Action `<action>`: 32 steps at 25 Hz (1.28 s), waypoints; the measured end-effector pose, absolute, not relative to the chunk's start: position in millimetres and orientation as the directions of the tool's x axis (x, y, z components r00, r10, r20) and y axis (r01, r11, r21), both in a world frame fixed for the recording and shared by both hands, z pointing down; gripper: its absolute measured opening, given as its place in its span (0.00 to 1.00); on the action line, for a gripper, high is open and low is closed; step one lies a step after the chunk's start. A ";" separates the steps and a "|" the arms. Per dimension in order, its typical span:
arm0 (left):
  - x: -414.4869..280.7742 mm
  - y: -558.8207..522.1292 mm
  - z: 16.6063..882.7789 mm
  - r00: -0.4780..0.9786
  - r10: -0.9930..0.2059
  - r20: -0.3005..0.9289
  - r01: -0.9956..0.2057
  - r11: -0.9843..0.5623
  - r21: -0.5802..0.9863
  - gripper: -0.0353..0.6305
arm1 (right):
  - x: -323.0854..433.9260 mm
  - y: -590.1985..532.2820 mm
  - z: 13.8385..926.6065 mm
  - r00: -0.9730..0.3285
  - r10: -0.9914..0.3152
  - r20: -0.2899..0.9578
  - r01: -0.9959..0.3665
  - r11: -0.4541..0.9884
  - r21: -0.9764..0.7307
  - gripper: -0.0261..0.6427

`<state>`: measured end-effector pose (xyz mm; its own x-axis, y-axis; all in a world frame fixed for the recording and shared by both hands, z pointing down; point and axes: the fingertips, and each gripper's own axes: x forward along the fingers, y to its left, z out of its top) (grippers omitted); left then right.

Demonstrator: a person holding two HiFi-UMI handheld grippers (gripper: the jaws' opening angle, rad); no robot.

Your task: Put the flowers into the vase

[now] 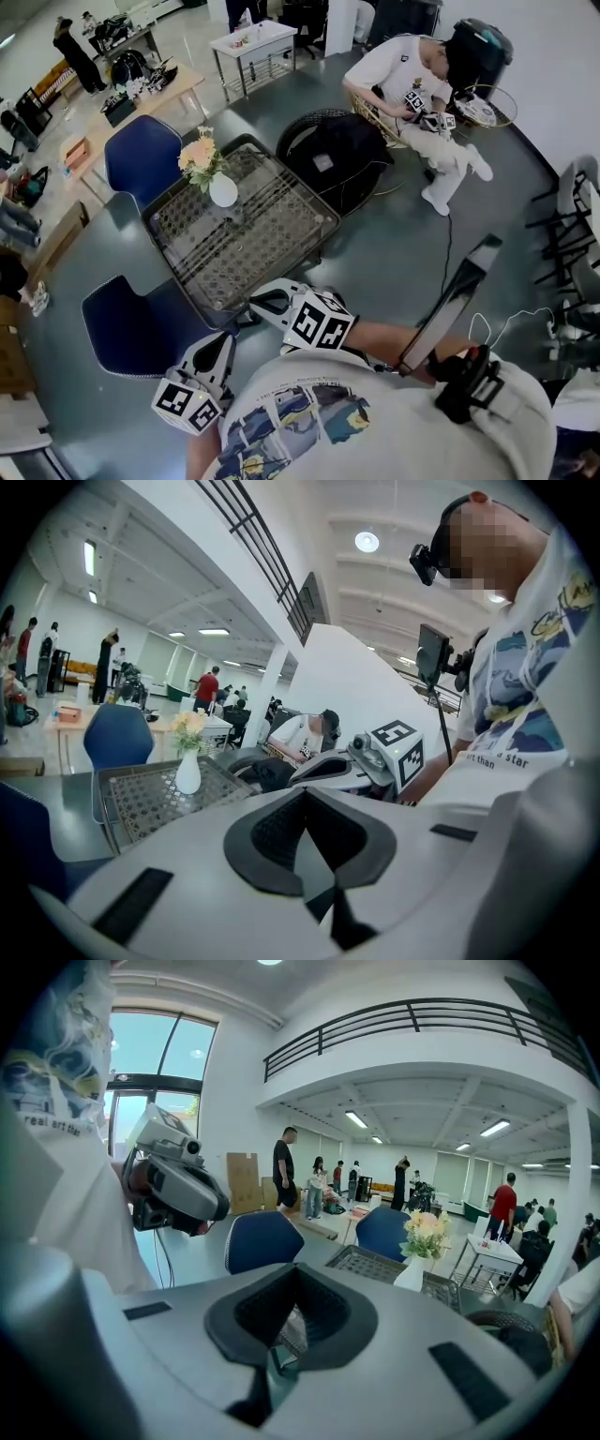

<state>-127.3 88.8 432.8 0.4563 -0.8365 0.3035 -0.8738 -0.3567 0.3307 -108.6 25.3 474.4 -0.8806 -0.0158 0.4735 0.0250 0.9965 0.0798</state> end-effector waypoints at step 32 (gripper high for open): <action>-120.0 78.4 444.0 0.479 -0.815 0.327 -0.863 -0.368 0.345 0.07 | -107.7 20.7 481.3 -0.875 0.002 0.484 0.042 0.996 0.073 0.05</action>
<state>-120.0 78.4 444.0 0.4785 -0.8150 0.3268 -0.8632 -0.3684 0.3451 -107.7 20.7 481.3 -0.8753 0.0019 0.4835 0.0424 0.9964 0.0728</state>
